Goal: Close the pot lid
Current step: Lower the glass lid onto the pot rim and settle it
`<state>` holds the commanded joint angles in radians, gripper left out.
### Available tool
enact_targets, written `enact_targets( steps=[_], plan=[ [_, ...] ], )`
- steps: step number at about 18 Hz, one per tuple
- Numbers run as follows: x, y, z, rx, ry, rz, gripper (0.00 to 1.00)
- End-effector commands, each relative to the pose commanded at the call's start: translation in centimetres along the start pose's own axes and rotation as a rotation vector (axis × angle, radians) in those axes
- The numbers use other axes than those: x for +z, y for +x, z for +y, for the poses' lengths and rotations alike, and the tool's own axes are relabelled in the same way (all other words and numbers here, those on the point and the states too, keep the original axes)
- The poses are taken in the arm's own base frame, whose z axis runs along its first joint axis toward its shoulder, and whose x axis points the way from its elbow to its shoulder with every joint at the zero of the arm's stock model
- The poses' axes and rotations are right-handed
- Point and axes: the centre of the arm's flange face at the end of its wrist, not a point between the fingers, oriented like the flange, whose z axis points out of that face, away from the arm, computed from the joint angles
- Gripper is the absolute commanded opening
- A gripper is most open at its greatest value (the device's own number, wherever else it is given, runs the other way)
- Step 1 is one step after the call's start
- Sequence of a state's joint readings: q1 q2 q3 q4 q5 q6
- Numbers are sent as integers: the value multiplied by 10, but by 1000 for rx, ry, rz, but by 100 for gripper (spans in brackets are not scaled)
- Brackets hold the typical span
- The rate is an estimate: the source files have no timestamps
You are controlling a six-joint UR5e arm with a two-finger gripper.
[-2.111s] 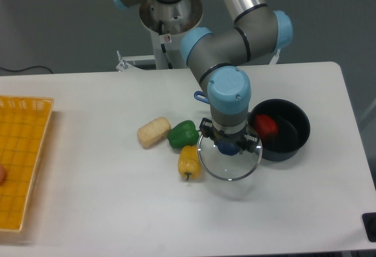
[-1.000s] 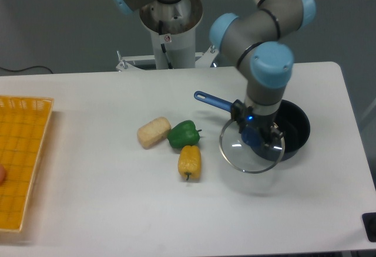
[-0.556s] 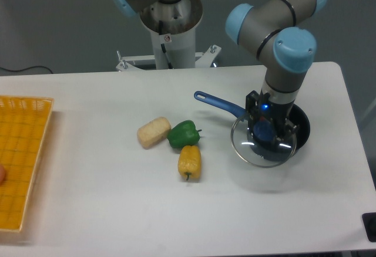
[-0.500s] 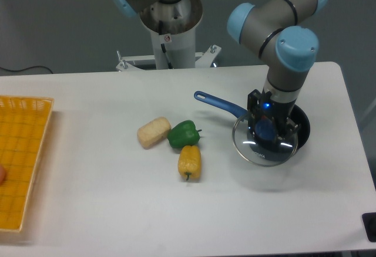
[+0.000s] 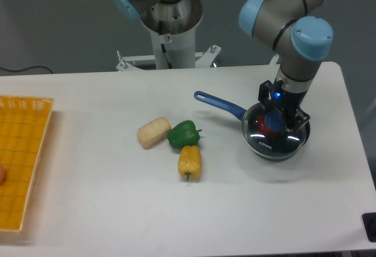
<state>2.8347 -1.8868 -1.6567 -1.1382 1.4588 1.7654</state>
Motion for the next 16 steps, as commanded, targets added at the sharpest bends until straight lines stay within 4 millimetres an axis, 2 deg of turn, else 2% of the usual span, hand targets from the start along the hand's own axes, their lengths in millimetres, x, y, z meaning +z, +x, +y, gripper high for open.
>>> enact_targets(
  steps=[7, 16],
  plan=[
    [3, 2, 18, 16, 9, 2, 62],
    [3, 2, 23, 42, 24, -2, 62]
  ],
)
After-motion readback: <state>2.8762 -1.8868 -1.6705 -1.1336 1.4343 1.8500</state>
